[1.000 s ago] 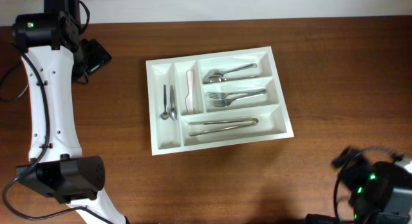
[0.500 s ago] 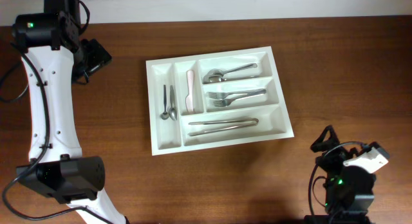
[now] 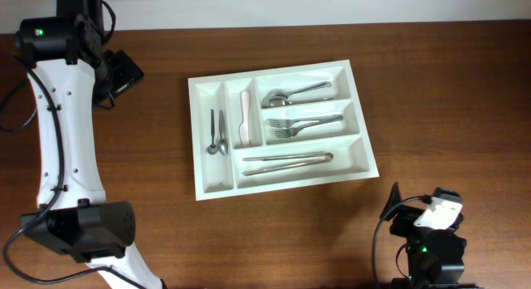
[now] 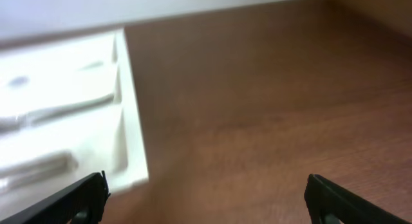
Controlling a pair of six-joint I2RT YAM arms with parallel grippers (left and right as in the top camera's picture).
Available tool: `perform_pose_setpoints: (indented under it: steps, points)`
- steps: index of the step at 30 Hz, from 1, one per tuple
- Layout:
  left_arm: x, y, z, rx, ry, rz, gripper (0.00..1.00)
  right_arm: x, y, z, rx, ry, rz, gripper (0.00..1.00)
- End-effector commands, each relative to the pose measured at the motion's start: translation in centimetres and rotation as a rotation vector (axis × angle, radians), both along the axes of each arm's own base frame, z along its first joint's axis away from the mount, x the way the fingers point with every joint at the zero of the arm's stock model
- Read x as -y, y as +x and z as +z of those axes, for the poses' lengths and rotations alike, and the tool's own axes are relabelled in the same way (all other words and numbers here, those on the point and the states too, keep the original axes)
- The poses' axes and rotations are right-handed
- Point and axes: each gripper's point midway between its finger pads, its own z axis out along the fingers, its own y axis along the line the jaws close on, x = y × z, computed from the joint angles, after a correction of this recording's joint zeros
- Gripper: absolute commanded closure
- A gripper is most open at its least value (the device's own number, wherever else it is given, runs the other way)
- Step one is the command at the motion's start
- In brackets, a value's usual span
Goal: Pack container
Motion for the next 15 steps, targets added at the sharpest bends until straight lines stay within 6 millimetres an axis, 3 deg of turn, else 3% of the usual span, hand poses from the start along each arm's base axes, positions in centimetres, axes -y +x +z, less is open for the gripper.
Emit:
perform_pose_setpoints:
  steps: [1,2,8,11,15]
  points:
    - [-0.2,-0.1,0.5,0.014,0.007,0.01,0.01,-2.3,-0.2,-2.1,-0.081,-0.089,0.161,0.01]
    - [-0.2,-0.1,0.5,0.014,0.007,0.01,0.01,-2.6,-0.2,-3.0,-0.102,-0.088,0.176,0.01]
    - [-0.2,-0.1,0.5,0.014,0.007,0.01,0.01,-3.0,-0.5,-3.4,-0.123,-0.093,0.204,0.01]
    - [-0.2,-0.1,0.5,0.014,0.007,0.01,0.01,-3.9,-1.8,-5.7,-0.228,-0.07,0.265,0.01]
    - [-0.2,-0.1,0.5,0.014,0.007,0.01,0.01,-3.9,-1.7,-5.6,-0.231,-0.151,0.297,0.01]
